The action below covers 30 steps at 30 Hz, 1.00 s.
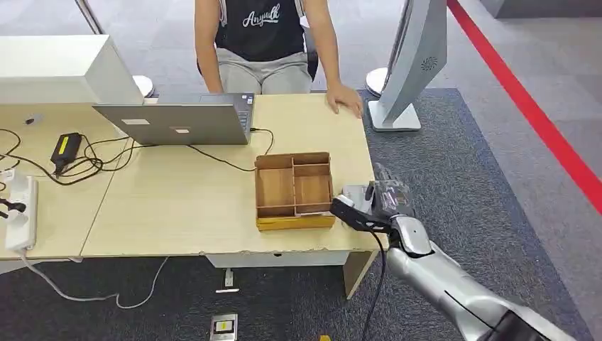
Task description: Pass the card to the sensor for recognition and then transmit it.
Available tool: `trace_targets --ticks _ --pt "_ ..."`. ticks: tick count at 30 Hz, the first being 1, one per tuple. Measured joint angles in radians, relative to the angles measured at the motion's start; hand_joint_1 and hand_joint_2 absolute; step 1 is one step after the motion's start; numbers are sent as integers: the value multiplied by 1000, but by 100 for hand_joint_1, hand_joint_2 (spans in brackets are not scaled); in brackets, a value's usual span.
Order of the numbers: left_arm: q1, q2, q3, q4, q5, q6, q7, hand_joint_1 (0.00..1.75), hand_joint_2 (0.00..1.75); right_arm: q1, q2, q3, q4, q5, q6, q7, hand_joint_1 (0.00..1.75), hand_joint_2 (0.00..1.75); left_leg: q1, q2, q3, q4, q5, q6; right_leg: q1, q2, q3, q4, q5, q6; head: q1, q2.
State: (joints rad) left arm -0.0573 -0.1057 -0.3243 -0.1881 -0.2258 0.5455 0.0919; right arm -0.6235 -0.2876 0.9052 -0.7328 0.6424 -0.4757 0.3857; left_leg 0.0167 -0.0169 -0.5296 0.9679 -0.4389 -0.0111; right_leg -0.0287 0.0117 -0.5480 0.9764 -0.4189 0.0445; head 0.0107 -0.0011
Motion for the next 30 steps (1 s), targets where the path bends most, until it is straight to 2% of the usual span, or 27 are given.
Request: trace_targets --ticks 24,30 --pt "0 0 -13 -1 1 6 -12 0 0 12 -21 -29 1 1 -23 0 175 175 0 0 1 0 0 0 0 0 1 0 0 0 0 0" --pt "0 1 -22 -2 11 9 -19 0 0 10 -31 -38 -25 33 -22 23 175 175 0 0 0 0 0 0 0 0 1 0 0 0 0 0"
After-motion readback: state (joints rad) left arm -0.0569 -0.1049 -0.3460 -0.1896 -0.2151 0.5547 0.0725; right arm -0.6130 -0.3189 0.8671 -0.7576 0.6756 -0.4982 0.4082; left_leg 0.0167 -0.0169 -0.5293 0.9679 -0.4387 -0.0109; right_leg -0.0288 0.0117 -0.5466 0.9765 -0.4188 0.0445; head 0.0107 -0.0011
